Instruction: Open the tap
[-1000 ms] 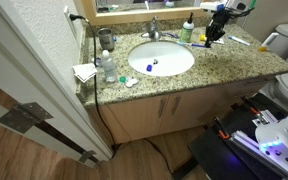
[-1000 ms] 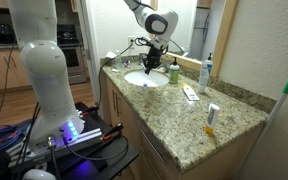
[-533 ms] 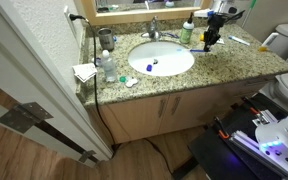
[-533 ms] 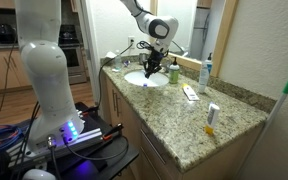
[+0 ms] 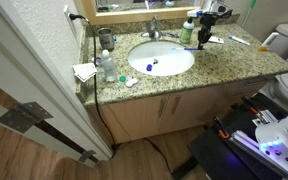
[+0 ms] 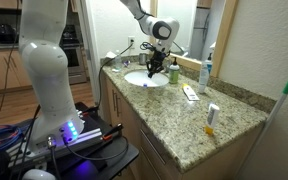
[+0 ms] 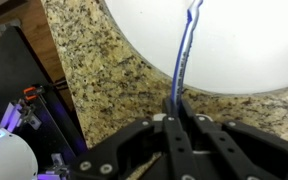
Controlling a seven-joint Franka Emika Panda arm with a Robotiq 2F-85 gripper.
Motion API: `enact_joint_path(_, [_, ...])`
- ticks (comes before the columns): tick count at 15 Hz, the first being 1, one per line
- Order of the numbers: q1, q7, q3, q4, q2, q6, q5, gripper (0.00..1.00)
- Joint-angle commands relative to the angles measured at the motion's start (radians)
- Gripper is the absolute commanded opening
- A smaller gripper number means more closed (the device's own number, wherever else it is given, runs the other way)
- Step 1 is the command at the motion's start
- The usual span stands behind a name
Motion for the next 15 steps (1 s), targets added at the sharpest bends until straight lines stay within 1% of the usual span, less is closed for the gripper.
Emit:
enact_joint_path(1, [0.001, 0.014, 0.003, 0.044, 0.049, -0.030, 0.001, 0.02])
enact_joint_path(4, [0.005, 0.057, 0.006, 0.130, 0.124, -0.046, 0.009, 0.02])
enact_joint_path(6, [0.008, 0.108, 0.002, 0.198, 0.179, -0.048, 0.008, 0.02])
enact_joint_path(8, [0.002, 0.127, 0.010, 0.246, 0.211, -0.023, 0.034, 0.02])
enact_joint_path(9, [-0.001, 0.124, 0.014, 0.257, 0.217, -0.003, 0.047, 0.02])
enact_joint_path(10, [0.007, 0.114, 0.005, 0.199, 0.183, -0.005, 0.020, 0.09])
enact_joint_path(13, [0.006, 0.119, 0.007, 0.240, 0.206, -0.004, 0.033, 0.09])
enact_joint_path(14, [0.006, 0.120, 0.007, 0.245, 0.215, -0.024, 0.029, 0.02])
enact_joint_path(15, [0.010, 0.128, 0.009, 0.271, 0.242, -0.044, 0.023, 0.02])
